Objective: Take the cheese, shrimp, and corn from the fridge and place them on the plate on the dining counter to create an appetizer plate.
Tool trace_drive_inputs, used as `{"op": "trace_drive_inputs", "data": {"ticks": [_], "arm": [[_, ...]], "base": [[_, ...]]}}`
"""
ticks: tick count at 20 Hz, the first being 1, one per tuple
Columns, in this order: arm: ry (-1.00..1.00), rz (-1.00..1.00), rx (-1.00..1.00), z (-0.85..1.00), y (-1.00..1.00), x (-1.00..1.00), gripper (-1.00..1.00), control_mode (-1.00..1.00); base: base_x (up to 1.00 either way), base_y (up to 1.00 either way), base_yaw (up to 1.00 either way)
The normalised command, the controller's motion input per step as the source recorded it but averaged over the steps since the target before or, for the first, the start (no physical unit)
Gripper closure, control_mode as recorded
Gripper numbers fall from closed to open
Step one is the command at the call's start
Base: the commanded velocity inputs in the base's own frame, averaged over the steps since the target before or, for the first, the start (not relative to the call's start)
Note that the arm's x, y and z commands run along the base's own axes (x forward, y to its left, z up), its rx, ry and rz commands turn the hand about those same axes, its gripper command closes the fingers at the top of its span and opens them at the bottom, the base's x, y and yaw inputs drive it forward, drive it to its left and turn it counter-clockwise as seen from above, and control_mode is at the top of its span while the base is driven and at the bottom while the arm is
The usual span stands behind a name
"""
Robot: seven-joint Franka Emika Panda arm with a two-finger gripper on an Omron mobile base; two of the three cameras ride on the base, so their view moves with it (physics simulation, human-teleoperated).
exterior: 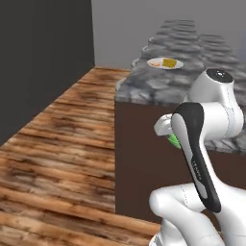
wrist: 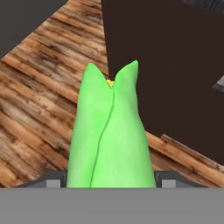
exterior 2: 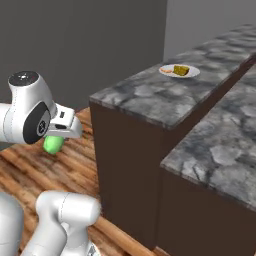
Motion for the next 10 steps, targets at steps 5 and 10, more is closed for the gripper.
{"op": "trace_drive_inputs", "data": {"ticks": [5,10], "arm": [[0.00,0.00,0.00,0.00,0.00,0.00,1.00,1.00],[0.00,0.00,0.00,0.00,0.00,0.00,1.00,1.00]], "base": [[0.21,1.00,-0.39],[0.19,1.00,-0.40]]}}
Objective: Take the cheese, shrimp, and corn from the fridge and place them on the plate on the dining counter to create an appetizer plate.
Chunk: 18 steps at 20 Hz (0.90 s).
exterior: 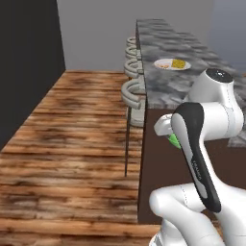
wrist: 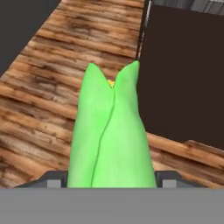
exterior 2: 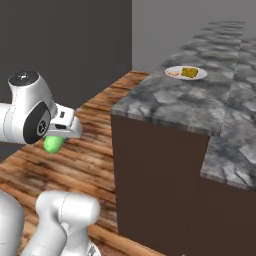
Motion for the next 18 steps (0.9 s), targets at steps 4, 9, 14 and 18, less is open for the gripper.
{"op": "trace_drive_inputs", "data": {"ticks": [4,9,14,18], "arm": [[0.00,0.00,0.00,0.00,0.00,0.00,1.00,1.00],[0.00,0.00,0.00,0.00,0.00,0.00,1.00,1.00],[0.00,0.00,0.00,0.00,0.00,0.00,1.00,1.00],[0.00,0.00,0.00,0.00,0.00,0.00,1.00,1.00]], "base": [[0.16,1.00,-0.40],[0.22,1.00,-0.43],[0.34,1.00,-0.46],[0.65,0.87,-0.55]]}}
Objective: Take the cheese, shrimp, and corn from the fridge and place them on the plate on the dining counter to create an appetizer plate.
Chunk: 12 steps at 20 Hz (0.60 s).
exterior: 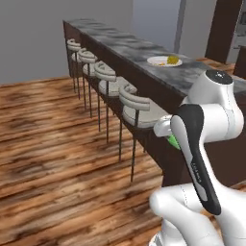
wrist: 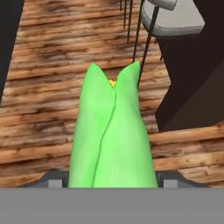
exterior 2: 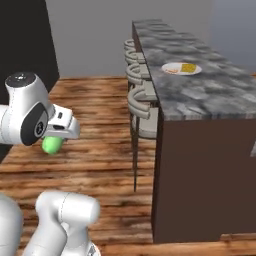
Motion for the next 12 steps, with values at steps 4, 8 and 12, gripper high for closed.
{"op": "trace_drive_inputs", "data": {"ticks": [4,8,12], "arm": [[0.00,0.00,0.00,0.00,0.00,0.00,1.00,1.00],[0.00,0.00,0.00,0.00,0.00,0.00,1.00,1.00],[0.00,0.00,0.00,0.00,0.00,0.00,1.00,1.00]], "base": [[0.75,0.75,-0.62],[0.71,0.74,-0.62],[0.56,0.78,-0.61]]}}
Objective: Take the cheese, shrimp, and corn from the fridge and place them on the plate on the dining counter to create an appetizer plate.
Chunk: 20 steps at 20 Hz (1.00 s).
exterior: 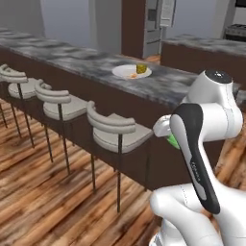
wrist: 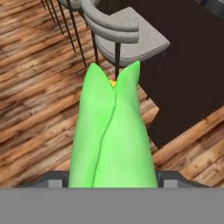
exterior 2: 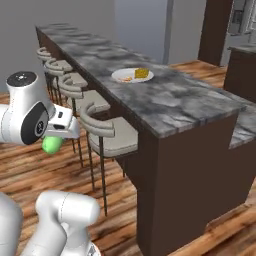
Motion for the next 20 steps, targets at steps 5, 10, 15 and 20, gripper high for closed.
{"op": "trace_drive_inputs", "data": {"ticks": [5,10,15,20], "arm": [[0.00,0.00,0.00,0.00,0.00,0.00,1.00,1.00],[0.00,0.00,0.00,0.00,0.00,0.00,1.00,1.00],[0.00,0.00,0.00,0.00,0.00,0.00,1.00,1.00],[0.00,0.00,0.00,0.00,0.00,0.00,1.00,1.00]], "base": [[0.42,0.81,-0.60],[0.39,0.81,-0.60],[0.37,0.85,-0.58],[0.20,0.89,-0.52]]}}
